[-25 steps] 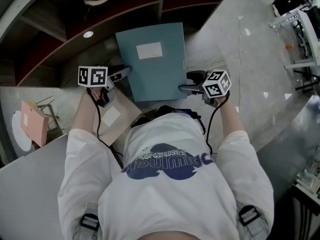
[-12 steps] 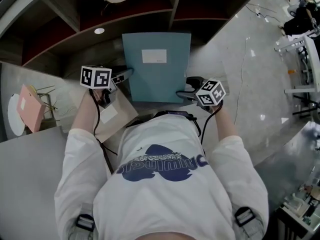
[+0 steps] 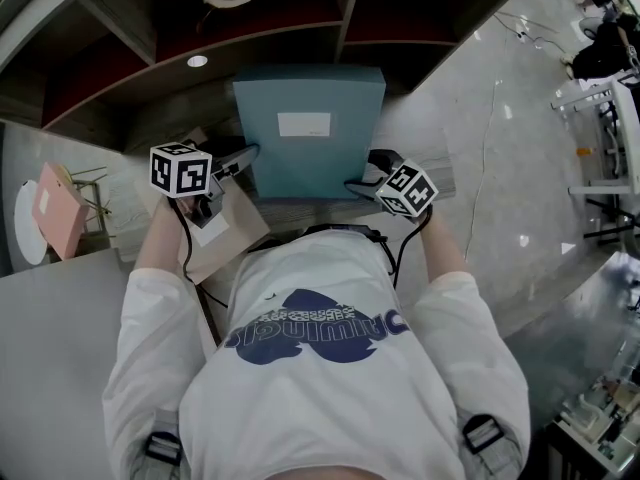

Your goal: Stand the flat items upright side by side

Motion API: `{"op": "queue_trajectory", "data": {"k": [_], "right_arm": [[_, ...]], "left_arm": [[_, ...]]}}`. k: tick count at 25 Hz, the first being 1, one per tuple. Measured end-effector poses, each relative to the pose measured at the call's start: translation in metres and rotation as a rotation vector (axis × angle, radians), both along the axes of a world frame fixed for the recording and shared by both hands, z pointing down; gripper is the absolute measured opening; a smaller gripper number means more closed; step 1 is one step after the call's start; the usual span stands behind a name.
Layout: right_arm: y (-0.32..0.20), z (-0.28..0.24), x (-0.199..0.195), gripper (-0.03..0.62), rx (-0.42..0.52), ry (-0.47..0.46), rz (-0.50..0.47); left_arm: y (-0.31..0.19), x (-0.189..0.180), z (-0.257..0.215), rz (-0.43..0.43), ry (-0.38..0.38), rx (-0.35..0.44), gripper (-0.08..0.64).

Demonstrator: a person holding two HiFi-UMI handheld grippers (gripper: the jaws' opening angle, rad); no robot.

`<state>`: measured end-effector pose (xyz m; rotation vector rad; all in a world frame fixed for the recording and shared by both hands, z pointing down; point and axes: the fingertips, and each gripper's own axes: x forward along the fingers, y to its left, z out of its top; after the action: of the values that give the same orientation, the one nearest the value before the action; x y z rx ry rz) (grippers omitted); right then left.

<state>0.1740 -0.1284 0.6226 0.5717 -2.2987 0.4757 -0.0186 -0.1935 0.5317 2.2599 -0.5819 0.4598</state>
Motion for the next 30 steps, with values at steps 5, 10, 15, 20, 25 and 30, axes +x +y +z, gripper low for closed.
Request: {"op": "queue_trajectory", "data": {"k": [5,10,15,20,25,30], "right_arm": [[0.0,0.003,0.001,0.314,0.035,0.027,-0.011],[0.0,0.002,-0.001,0.313,0.063,0.043,-0.02],[0.0,0.002,-0.002,0.311,0.08,0.054,-0.024],[0.001,0.002,-0.003,0.313,0.083,0.059,-0.015],[0.002,0.002,-0.002,0.313,0.083,0.059,-0.005],[0.001,0.001,-0.007,0.313,0.091,0.042,0.022]], "left_arm": [[0.01,0.001,-0.004,0.015,-0.008,0.064,0.146],[0.021,0.001,-0.013,0.103,-0.073,0.182,0.235],[0.004,-0.01,-0.014,0.143,-0.221,0.356,0.327],[-0.001,0.004,-0.006,0.231,-0.192,0.372,0.337],[-0.003,0.009,-0.003,0.272,-0.138,0.367,0.337],[-0.012,0.004,-0.003,0.257,-0.119,0.378,0.347]]}}
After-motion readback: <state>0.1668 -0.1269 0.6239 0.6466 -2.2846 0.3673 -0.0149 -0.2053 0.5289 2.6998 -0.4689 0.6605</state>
